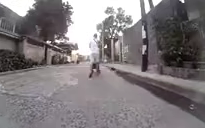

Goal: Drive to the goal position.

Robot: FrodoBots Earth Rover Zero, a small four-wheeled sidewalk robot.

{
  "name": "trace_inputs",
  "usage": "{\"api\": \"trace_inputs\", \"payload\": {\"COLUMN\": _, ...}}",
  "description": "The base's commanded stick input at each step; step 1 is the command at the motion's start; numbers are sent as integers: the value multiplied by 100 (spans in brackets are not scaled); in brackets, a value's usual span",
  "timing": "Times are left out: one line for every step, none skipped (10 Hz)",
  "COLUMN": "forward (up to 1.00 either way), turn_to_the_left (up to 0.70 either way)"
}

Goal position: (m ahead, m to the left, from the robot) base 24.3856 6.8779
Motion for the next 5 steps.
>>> {"api": "trace_inputs", "payload": {"forward": 100, "turn_to_the_left": 0}}
{"api": "trace_inputs", "payload": {"forward": 100, "turn_to_the_left": 0}}
{"api": "trace_inputs", "payload": {"forward": 100, "turn_to_the_left": 0}}
{"api": "trace_inputs", "payload": {"forward": 100, "turn_to_the_left": 0}}
{"api": "trace_inputs", "payload": {"forward": 100, "turn_to_the_left": 0}}
